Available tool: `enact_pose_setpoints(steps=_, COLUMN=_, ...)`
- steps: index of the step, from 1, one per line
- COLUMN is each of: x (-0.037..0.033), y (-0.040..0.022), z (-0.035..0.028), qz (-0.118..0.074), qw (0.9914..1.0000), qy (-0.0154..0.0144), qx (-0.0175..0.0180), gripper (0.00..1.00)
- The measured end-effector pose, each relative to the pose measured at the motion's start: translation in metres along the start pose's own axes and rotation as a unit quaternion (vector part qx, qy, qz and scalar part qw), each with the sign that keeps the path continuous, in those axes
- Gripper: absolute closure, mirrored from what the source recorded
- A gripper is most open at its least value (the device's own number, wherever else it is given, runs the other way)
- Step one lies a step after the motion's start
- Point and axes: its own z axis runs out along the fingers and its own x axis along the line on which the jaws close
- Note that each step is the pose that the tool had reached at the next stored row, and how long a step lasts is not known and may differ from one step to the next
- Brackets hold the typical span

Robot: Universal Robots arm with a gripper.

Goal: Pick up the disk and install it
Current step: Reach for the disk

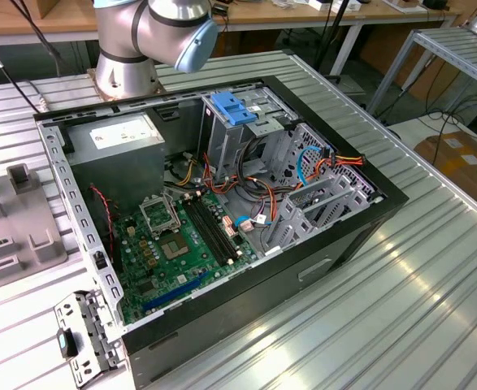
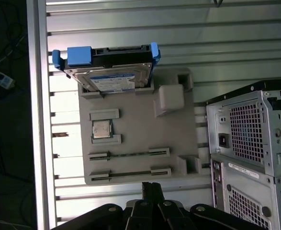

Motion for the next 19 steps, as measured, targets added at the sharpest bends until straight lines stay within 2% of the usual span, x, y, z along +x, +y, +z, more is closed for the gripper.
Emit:
enact_pose_setpoints(steps=14, x=0.0063, y=-0.0007, z=0.0115, qz=0.000, qw=1.00000, qy=0.0001, qx=0.0001, gripper=0.89)
enact_pose_setpoints(steps=19, x=0.0092, y=0.0027, z=0.0147, qz=0.000, qw=1.00000, qy=0.0000, qx=0.0001, gripper=0.89)
